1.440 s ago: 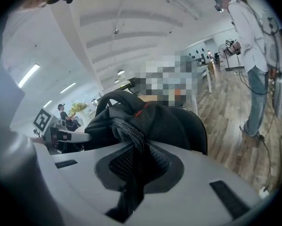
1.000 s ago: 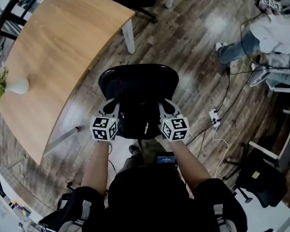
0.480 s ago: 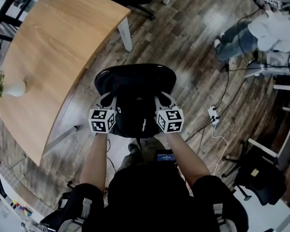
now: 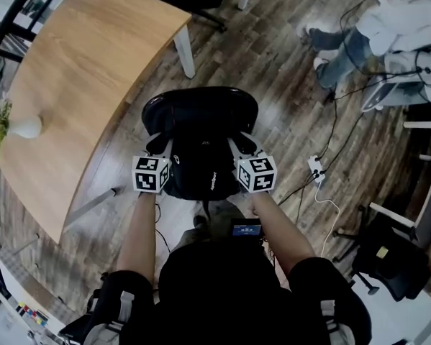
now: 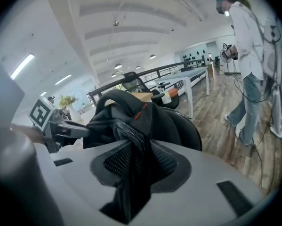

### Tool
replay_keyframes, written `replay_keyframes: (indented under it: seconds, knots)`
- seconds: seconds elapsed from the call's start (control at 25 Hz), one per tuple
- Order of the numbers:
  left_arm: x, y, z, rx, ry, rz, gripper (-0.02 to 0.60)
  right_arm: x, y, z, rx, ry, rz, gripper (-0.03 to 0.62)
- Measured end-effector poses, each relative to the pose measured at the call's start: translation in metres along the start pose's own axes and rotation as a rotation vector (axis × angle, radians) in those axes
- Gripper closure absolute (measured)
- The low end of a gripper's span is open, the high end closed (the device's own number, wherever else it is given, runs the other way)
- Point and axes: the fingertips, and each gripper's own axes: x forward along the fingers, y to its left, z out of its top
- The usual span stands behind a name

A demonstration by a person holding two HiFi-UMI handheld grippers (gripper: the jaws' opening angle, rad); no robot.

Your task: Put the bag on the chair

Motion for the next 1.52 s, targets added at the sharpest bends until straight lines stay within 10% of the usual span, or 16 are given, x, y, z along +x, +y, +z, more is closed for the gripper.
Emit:
replay_keyframes:
  seconds: [0.56, 0.8, 1.52]
  knots:
    - [-0.19, -0.074, 0.031, 0.032, -0.391, -0.054, 0.577, -0.158, 0.088, 0.013, -0.066, -0.266, -0.042, 0.58]
    - [-0.293, -0.133, -0.002, 0.129, -0.474, -0.078, 0.578, -0.265, 0.148, 0.022, -0.145, -0.438, -0.039, 0.582]
    - [-0.453, -0.207, -0.086, 0.029, -0.739, -0.033, 0.578, -0.463, 0.192, -0.038, -0.212, -0.603, -0.067, 0.582]
